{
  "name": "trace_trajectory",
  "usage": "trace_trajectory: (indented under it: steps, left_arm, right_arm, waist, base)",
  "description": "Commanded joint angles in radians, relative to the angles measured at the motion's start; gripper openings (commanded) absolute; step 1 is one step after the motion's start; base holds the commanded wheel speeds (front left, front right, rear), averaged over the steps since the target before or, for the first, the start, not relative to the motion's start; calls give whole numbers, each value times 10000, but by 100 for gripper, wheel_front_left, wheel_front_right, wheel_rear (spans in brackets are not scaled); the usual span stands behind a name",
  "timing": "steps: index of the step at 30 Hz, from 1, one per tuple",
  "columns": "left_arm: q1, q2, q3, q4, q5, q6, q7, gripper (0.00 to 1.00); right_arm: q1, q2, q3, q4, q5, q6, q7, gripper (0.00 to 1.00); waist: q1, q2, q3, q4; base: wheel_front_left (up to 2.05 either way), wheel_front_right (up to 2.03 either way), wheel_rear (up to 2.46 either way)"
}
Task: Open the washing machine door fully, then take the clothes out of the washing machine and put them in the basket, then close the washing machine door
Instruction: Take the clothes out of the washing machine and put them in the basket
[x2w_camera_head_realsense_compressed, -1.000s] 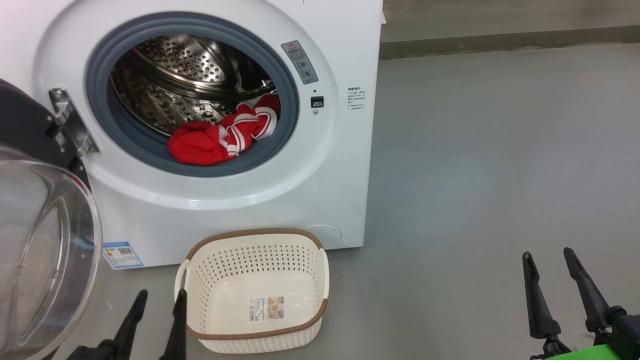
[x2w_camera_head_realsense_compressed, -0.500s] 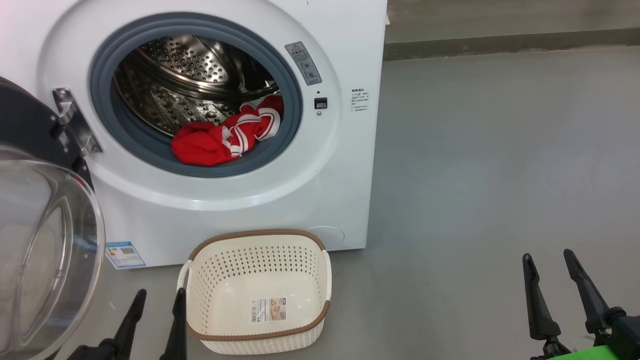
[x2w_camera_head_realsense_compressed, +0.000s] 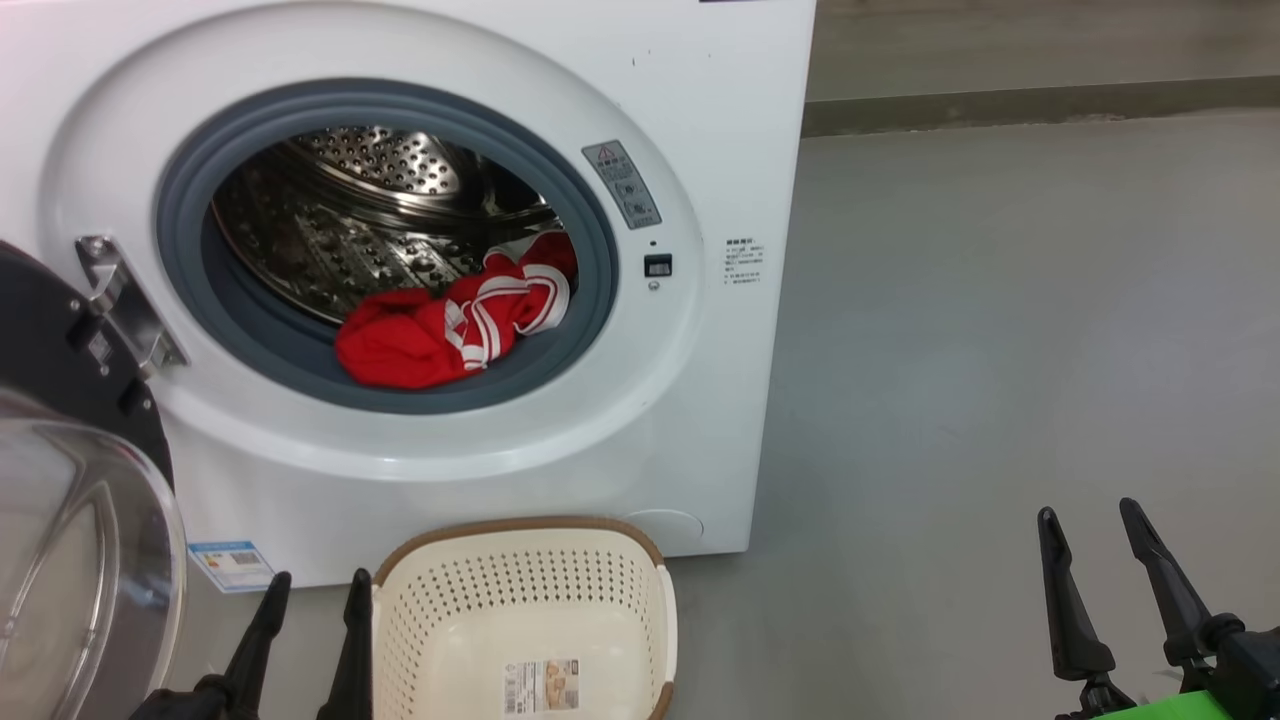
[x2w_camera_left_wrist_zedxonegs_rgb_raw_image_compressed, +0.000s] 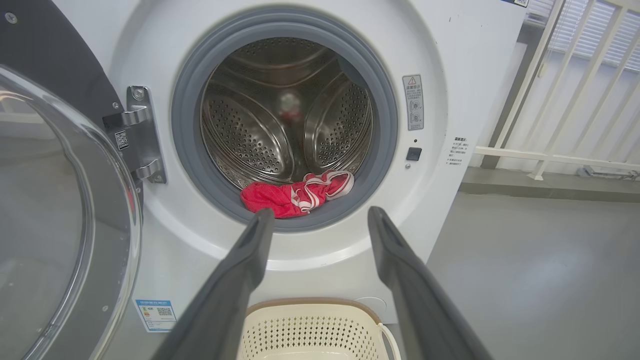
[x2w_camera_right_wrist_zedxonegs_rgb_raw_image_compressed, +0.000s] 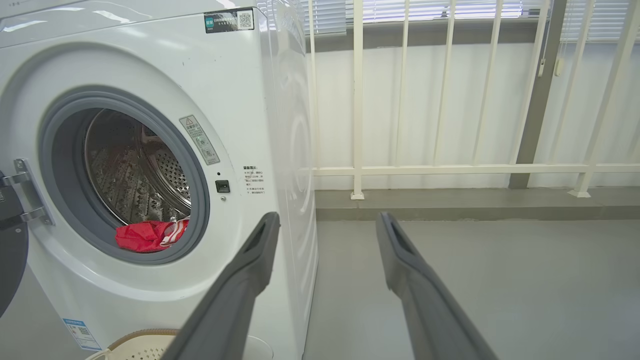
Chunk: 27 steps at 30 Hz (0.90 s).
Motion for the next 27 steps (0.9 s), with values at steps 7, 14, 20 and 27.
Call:
trace_trajectory:
  steps: [7,14,20,27]
  left_arm:
    - [-257,207,236,-287,37,127,-28,100]
    - [-350,80,311,-361,-212,134,-171,100]
    - [-406,125,293,-352,-209,166,-210,100]
    - [-463,117,220,-277,-204,205,-258,100]
  right_arm:
    - [-371,-154,277,-248,-83,63,-64,100]
    - [-400,-154,309,-248,-91,63,-65,100]
    - [-453,-154,271,-233,-143,63,-65,100]
    - [-438,-154,291,-214,-107,63,-65,100]
  waist:
    - [0,-1,45,57]
    - [0,-1,112,87]
    - [0,-1,152,96]
    - [0,-1,164,149]
  base:
    - [99,-99,0]
    - [14,-14,0]
    - [0,0,0]
    - [0,0,0]
